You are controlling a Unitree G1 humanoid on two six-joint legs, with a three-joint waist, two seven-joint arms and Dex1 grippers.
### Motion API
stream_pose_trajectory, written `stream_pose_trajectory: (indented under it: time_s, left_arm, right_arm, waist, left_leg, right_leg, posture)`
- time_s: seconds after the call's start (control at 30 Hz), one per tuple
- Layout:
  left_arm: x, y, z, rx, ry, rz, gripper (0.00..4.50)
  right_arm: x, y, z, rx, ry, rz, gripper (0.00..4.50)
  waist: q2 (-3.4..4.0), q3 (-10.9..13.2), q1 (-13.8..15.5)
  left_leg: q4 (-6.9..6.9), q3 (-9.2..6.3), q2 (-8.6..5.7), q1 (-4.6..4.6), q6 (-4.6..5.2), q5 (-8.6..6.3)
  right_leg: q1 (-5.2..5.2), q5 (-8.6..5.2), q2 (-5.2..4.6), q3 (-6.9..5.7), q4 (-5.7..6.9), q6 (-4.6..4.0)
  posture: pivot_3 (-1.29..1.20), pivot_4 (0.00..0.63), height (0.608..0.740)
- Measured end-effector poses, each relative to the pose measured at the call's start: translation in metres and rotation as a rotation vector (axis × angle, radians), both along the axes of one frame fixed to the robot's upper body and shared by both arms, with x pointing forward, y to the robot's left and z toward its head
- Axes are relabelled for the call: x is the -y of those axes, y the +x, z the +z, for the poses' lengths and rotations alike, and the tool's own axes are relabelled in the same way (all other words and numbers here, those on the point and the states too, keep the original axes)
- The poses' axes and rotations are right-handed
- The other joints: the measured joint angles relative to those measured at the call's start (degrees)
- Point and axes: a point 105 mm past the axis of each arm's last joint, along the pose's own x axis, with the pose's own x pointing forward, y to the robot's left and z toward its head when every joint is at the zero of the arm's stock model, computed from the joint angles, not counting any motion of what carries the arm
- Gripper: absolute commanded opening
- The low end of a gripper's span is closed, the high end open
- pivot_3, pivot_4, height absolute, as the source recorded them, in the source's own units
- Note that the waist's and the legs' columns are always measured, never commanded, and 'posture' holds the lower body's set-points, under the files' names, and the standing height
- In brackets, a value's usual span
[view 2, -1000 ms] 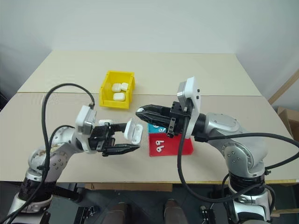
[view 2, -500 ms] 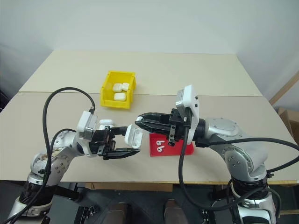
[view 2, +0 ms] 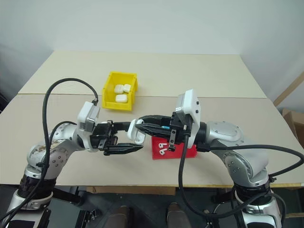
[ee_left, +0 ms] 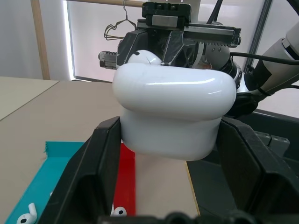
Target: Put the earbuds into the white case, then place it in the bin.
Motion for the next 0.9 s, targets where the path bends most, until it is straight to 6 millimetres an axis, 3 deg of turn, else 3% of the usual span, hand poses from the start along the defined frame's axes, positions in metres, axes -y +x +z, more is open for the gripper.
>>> stream_pose_trajectory:
  time_s: [0.87,0.9]
  left_arm:
    - [0.0029,-0.0017,0.0045,-0.033,-0.014,-0.008,2.79]
    - [0.0029,-0.0017,0.0044,-0.033,-0.013,-0.008,2.79]
  right_arm:
    - [0.0031,-0.0008,-0.0018,0.092,-0.019,0.005,0.63]
    - [0.0032,-0.0009,-0.0019,0.092,-0.02,0.006,1.34]
  waist:
    - [0.0,0.0,0.03]
    - [0.0,0.0,0.04]
  left_leg:
    - [0.0,0.0,-0.01,0.04,0.0,0.0]
    - [0.0,0.0,-0.01,0.04,0.0,0.0]
  right_leg:
    - [0.02,0.0,-0.01,0.01,0.02,-0.01]
    - [0.03,0.0,0.0,0.01,0.02,-0.01]
  posture:
    - [0.0,0.15,0.74]
    - [0.0,0.15,0.74]
